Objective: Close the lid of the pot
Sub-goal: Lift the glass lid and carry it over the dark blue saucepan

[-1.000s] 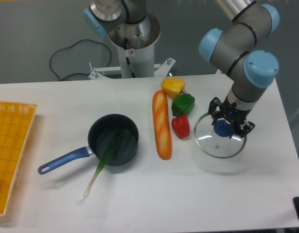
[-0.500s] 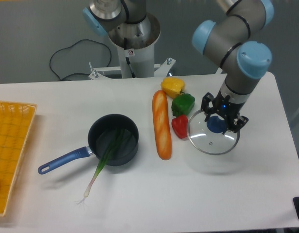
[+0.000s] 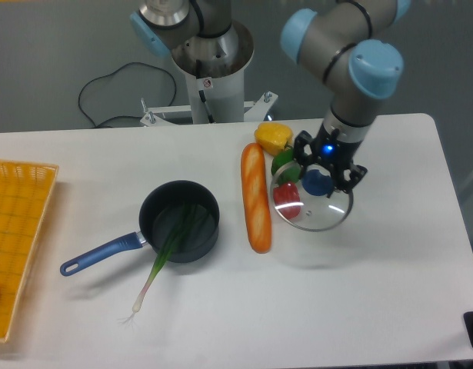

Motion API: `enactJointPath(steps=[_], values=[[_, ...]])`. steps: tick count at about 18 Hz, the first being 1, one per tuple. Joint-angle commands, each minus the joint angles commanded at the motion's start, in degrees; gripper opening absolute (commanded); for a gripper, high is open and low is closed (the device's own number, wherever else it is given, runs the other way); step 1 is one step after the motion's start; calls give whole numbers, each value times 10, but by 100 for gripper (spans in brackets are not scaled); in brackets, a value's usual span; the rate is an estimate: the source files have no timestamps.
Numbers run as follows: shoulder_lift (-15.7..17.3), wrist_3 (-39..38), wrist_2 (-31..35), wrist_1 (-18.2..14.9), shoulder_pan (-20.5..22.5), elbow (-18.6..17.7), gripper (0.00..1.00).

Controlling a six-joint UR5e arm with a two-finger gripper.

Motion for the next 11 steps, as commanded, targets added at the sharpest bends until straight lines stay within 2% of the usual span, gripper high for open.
enactJointPath(steps=[7,11], values=[[44,-116,-15,6,-48,-33,42],[68,-151,-13,32,-74,-55,41]])
